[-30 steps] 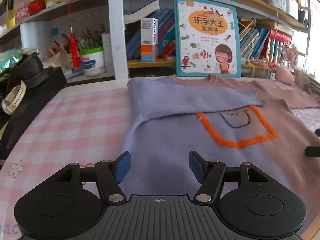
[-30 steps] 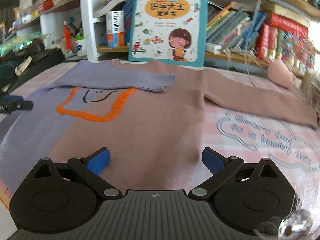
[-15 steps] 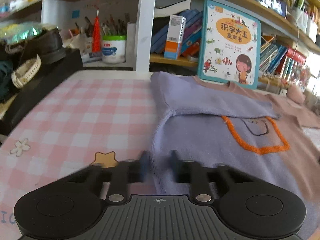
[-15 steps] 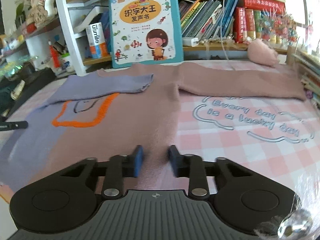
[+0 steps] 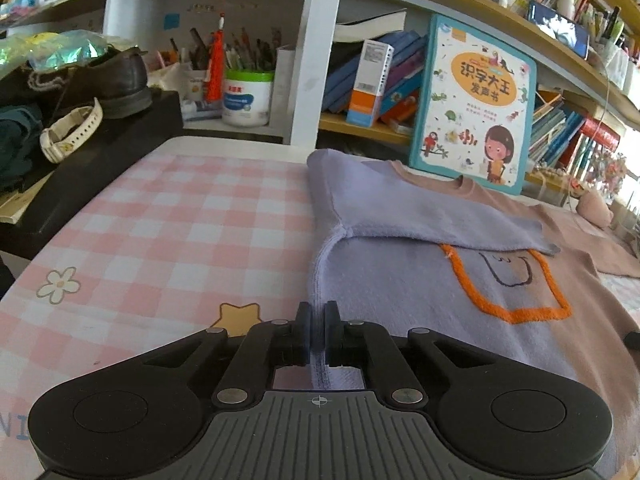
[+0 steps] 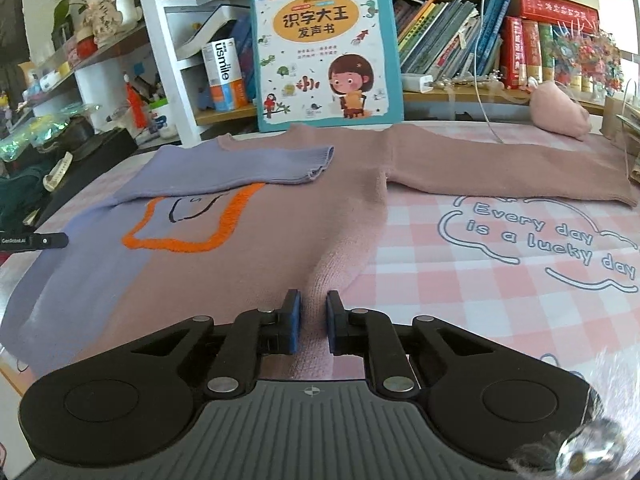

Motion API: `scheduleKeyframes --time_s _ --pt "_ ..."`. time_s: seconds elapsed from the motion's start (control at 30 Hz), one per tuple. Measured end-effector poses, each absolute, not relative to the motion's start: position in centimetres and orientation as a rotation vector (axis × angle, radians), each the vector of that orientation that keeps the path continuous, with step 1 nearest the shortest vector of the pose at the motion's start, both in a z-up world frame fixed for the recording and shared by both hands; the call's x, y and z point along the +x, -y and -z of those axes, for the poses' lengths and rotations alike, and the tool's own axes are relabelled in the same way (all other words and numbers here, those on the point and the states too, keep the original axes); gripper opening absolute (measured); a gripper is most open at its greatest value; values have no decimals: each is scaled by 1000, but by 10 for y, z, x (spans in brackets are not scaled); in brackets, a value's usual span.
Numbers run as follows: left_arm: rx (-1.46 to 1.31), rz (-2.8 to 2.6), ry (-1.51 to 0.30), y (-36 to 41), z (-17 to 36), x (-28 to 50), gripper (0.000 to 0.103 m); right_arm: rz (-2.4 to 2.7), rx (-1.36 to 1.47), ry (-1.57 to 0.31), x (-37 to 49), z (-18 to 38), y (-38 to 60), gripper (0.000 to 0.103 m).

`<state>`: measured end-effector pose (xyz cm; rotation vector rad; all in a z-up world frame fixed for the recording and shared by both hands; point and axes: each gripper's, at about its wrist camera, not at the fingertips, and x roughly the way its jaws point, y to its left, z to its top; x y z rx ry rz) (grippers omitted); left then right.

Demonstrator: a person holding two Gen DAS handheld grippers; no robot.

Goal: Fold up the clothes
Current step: 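Fold the lavender side panel inward with the left gripper and release both grippers, then move the right gripper to the pink sleeve cuff and grasp it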

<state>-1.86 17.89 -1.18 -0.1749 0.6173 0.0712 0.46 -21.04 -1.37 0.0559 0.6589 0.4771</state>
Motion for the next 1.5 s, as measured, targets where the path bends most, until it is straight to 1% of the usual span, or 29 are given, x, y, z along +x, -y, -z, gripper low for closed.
scheduleKeyframes --time_s 0.07,0.1,0.13,0.2,0.23,0.27,0.3,0.33,0.37,0.47,0.57,0.7,0.77,0.9,0.97,1.13,1.3,1.37,1.5 --pt "-143 -98 -618 -175 10 -20 11 -478 56 -659 5 14 211 12" --pt "-125 -113 -618 -173 9 -21 12 -479 60 -661 6 14 211 12" --pt "-100 -121 -607 -169 6 -22 13 -479 66 -663 6 14 213 15" --pt "-46 -130 -579 -162 0 -26 17 -473 74 -659 7 13 215 27" --pt "-29 -125 -565 -159 -3 -27 22 -472 75 -650 7 12 216 40" --pt "-24 -109 -555 -155 -6 -28 31 -473 74 -639 6 11 217 45" --pt "-21 -90 -546 -152 -8 -28 35 -472 73 -630 6 10 217 45" --pt "-23 -67 -539 -149 -10 -28 41 -468 70 -625 6 8 217 46" --pt "-22 -40 -533 -145 -12 -27 46 -461 67 -618 6 6 217 50" --pt "-9 43 -514 -130 -15 -22 52 -429 55 -596 8 1 219 60" --pt "2 125 -495 -114 -16 -12 56 -395 37 -584 12 -4 224 64" --pt "10 214 -484 -96 -12 -4 62 -339 -4 -573 22 -13 236 65" --pt "10 248 -487 -89 -7 -2 67 -308 -28 -573 28 -17 243 66" --pt "45 283 -492 -76 1 0 69 -255 -45 -579 39 -22 257 67" --pt "72 295 -491 -70 5 0 74 -233 -45 -585 45 -23 263 68" --pt "106 330 -494 -65 10 -3 79 -189 -35 -605 64 -21 276 69" --pt "95 344 -488 -66 9 -5 83 -132 -21 -634 87 -17 292 69" --pt "104 333 -495 -65 10 -4 86 -99 -25 -650 99 -15 300 69" --pt "151 296 -500 -59 10 -3 87 -44 -6 -690 120 -7 318 69"
